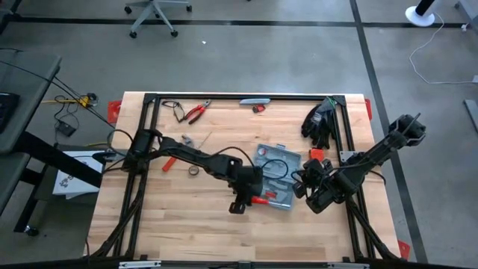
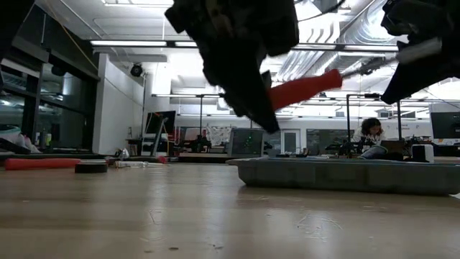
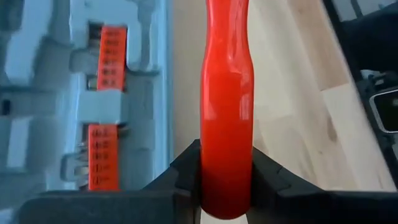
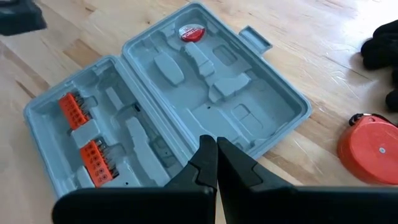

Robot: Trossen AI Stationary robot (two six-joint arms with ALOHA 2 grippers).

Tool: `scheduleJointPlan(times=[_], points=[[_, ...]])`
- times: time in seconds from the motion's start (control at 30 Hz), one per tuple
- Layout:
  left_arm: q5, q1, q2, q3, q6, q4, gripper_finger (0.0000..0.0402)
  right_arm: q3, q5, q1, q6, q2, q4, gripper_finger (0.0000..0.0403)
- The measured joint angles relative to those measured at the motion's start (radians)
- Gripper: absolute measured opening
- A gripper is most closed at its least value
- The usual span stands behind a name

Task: Prefit tool cases
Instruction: Put the orange bit driver handle into the gray tool case

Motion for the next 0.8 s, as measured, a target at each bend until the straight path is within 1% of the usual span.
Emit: scheduleJointPlan(times=[0.07,0.17,0.33,0.5,0.63,0.7,0.8], points=[[-0.010,0.005,0.000,-0.001,-0.001,0.001,0.0063,0.000,0.001,0.000,0.000,0.010,0.002,0.0000],[-0.061,0.011,-0.002,0.002,0.006,0.025,0.0063,0.000,0.001,0.000,0.000,0.039,0.016,0.0000],[-0.055,0.011,0.010,0.001,0.000,0.043,0.0063,0.000,-0.016,0.000,0.000,0.098,0.068,0.0000],[-0.037,0.009,0.026,0.000,-0.012,0.042,0.0063,0.000,-0.021,0.002,0.000,0.105,0.110,0.0000],[-0.039,0.009,0.031,0.000,-0.004,0.050,0.0079,0.000,-0.028,0.002,0.000,0.105,0.114,0.0000],[-0.057,0.010,0.031,0.000,-0.004,0.048,0.0087,0.000,-0.030,0.002,0.000,0.105,0.113,0.0000],[-0.063,0.011,0.031,0.000,-0.001,0.045,0.0089,0.000,-0.037,0.003,0.000,0.105,0.115,0.0000]])
